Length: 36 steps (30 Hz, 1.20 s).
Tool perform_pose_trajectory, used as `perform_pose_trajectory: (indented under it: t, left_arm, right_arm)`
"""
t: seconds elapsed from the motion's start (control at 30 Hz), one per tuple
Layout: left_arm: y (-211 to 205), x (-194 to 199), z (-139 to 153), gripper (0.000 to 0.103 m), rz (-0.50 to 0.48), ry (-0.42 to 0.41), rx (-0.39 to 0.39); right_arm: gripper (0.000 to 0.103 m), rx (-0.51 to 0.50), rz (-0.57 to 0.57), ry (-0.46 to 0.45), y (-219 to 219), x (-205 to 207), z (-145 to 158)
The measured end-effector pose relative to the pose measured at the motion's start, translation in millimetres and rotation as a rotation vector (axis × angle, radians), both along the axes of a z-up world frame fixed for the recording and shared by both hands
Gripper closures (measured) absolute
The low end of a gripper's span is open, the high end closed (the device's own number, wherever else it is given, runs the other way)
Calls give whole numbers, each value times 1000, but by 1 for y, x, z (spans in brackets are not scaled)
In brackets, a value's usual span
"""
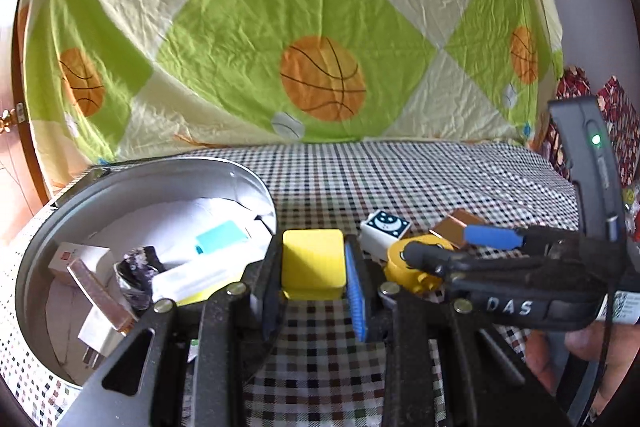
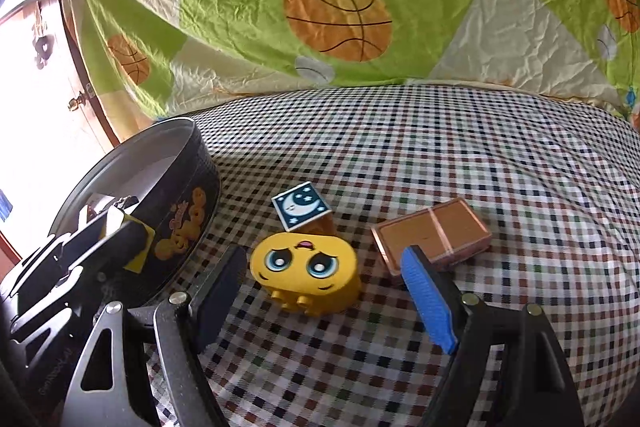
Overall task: Organize rigid objects
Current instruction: 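Close the left tool on the yellow cube block while the right tool approaches the yellow face block, then close the right tool on the yellow face block while the left tool holds the cube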
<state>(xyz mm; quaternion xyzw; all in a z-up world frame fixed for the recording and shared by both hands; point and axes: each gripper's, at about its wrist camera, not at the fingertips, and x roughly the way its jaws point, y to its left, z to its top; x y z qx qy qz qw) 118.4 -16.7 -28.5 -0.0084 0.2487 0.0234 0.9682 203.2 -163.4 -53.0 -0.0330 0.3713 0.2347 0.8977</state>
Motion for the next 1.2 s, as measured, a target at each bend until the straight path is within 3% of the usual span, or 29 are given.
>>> perform_pose_trajectory:
  t: [0.23,0.37,0.43,0.57,0.83,1.2]
  left_arm:
    - [2,1,0,75,14,1,2]
    - [-2,4,-2,75,3,24,9]
    - [0,6,-3,75,1,33,2]
    - [-1,6,-3,75,7,35,0]
    - [-1,6,-3,75,12,34,1]
    - [-1,3,-2,75,15,19,8]
  right_arm:
    - [21,-123,3,52,23,11,-14]
    - [22,-114,-19,72,20,19,-17]
    - [38,-109,-11,79,20,21,-18]
    - [38,-96,-8,67,20,16,-16]
    - [38,-57,-21,16,13,4,-8]
    - [38,-77,-51,-145,14,-23,3]
